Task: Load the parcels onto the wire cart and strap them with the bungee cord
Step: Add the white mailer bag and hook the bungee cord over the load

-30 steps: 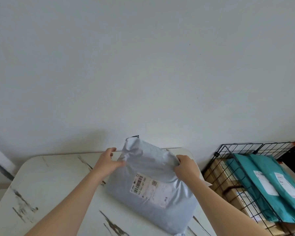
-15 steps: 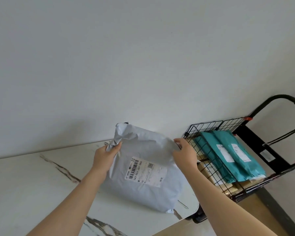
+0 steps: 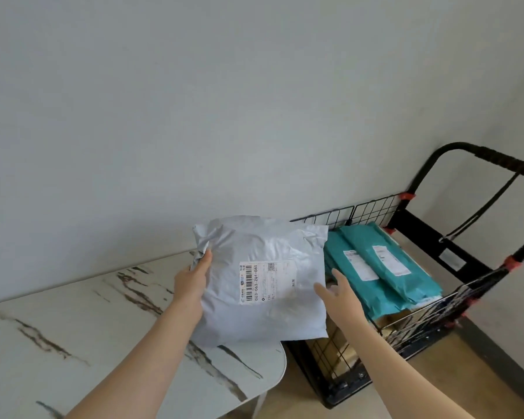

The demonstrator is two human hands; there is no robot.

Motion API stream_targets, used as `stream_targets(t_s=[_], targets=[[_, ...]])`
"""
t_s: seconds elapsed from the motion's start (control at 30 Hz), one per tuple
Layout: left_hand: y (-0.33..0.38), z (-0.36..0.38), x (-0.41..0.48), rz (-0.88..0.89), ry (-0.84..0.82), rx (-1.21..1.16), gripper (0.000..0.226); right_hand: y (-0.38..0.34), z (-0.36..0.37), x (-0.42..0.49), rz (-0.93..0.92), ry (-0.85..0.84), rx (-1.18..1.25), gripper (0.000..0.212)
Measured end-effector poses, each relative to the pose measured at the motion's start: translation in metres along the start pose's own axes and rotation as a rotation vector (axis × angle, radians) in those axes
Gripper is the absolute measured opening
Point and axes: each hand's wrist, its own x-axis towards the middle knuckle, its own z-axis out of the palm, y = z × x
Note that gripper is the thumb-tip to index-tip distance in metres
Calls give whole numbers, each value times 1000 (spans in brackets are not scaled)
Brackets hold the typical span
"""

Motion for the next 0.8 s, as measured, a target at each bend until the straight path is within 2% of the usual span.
stream_targets(t_s=[0.07, 0.33, 0.47, 0.7, 0.8], targets=[[-9, 38, -9, -8, -19, -9, 53, 19, -30, 13, 16, -8, 47, 70], [-21, 160, -39, -70, -51, -91, 59, 68, -131, 70, 24, -36, 209, 64], [-23, 204, -38, -140, -76, -116, 50, 89, -159, 101, 62, -4, 272, 63], [-23, 283, -7, -199, -151, -192, 43, 101, -203, 170, 82, -52, 342, 62], [-23, 325, 13, -231, -159, -213, 39, 101, -225, 203, 131, -10, 352, 65]])
